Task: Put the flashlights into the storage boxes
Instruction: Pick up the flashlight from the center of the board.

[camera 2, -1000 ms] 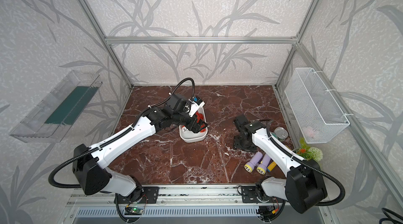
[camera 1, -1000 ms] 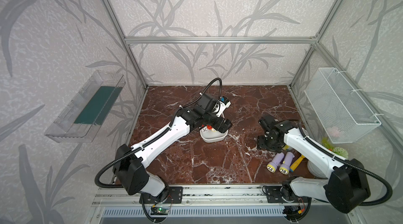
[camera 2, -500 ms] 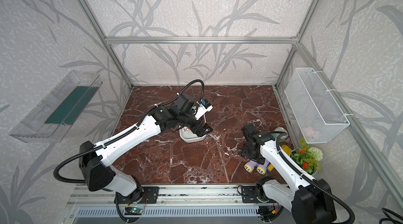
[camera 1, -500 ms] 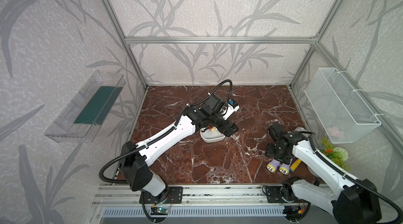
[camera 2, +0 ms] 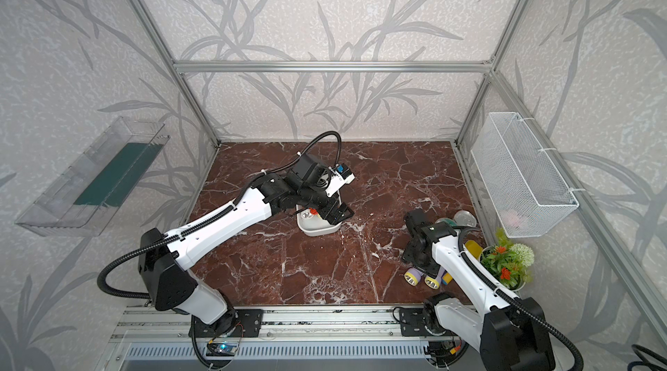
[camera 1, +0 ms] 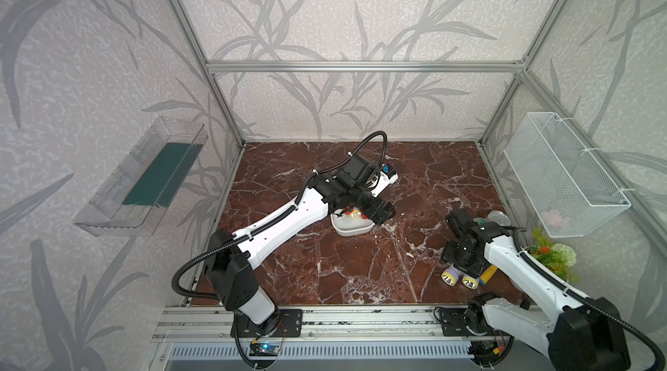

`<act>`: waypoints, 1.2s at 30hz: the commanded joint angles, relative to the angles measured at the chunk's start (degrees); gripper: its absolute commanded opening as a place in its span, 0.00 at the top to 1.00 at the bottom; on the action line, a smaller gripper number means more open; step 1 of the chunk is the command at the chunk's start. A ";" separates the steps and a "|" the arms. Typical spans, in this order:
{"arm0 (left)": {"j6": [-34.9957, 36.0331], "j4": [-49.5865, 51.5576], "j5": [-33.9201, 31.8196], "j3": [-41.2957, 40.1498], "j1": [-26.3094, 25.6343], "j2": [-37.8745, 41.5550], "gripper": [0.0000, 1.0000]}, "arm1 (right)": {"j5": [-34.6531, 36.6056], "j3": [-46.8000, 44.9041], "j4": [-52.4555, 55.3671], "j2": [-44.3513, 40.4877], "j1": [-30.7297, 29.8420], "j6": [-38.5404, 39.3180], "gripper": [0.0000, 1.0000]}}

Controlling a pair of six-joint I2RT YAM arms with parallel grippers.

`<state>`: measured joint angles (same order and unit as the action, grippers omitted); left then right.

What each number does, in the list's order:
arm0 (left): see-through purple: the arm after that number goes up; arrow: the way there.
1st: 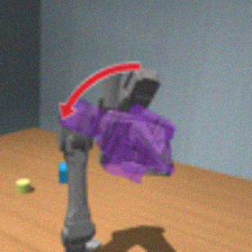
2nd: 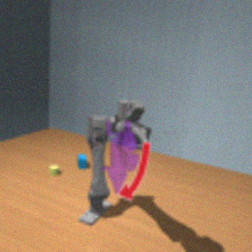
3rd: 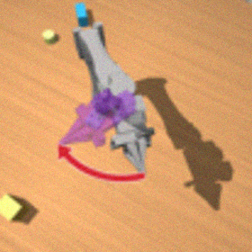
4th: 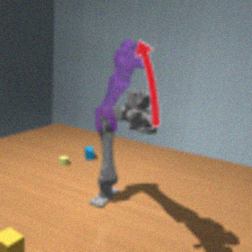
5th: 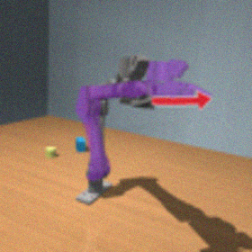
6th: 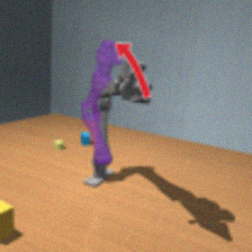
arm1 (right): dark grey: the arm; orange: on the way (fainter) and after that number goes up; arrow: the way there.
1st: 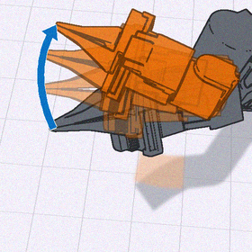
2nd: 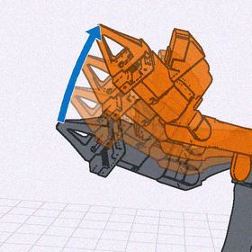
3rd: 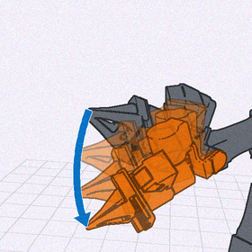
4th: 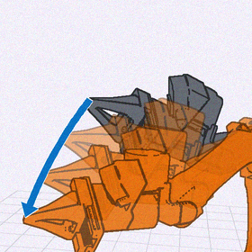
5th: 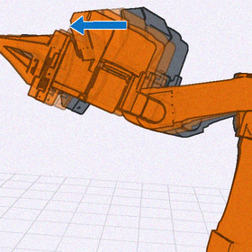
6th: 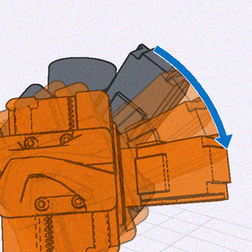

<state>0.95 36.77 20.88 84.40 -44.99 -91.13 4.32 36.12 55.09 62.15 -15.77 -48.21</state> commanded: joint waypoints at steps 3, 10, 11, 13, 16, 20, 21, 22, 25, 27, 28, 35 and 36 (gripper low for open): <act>2.36 1.85 -0.62 2.01 -0.22 -0.41 0.08 | -1.89 -0.82 -3.35 2.43 0.43 -0.30 0.39; 2.74 2.44 -1.63 1.62 -0.16 -0.27 0.08 | -3.25 -0.78 -4.88 5.48 1.16 0.73 0.42; 2.74 2.36 -1.79 1.48 -0.12 -0.19 0.08 | -3.42 -0.71 -5.02 5.85 1.21 0.91 0.43; 2.81 2.25 -1.99 1.25 -0.10 -0.04 0.08 | -3.48 -0.62 -5.33 6.43 1.42 1.09 0.43; 2.83 2.16 -2.23 1.08 -0.10 0.06 0.08 | -3.70 -0.62 -6.10 7.75 1.86 1.48 0.43; 3.09 2.12 -2.60 0.90 0.08 0.05 0.08 | -4.38 -0.75 -7.42 9.72 2.41 1.86 0.44; 3.09 2.10 -2.59 0.90 0.12 0.06 0.08 | -4.53 -0.66 -7.68 10.27 2.58 2.10 0.44; 3.13 2.08 -2.60 0.93 0.12 0.02 0.08 | -4.58 -0.61 -7.86 10.69 2.67 2.34 0.45; 3.13 2.07 -2.60 0.89 0.28 0.03 0.08 | -4.84 -0.62 -8.73 12.30 3.02 2.93 0.45; 3.14 2.29 -2.69 1.01 0.35 0.05 0.08 | -5.40 -0.86 -9.50 13.11 3.20 3.12 0.46; 3.21 2.37 -2.69 1.02 0.43 0.07 0.08 | -5.61 -1.03 -9.72 13.37 3.20 3.14 0.46; 2.92 2.70 -2.87 0.58 0.70 0.26 0.08 | -6.35 -0.57 -10.53 14.49 3.20 3.89 0.55; 2.99 2.72 -3.00 0.39 0.70 0.35 0.08 | -6.31 -0.44 -10.46 14.66 3.22 3.92 0.56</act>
<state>2.50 38.22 18.46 84.40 -44.56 -91.13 -1.58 35.73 44.56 76.18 -12.73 -44.97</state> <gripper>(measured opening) 0.916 0.450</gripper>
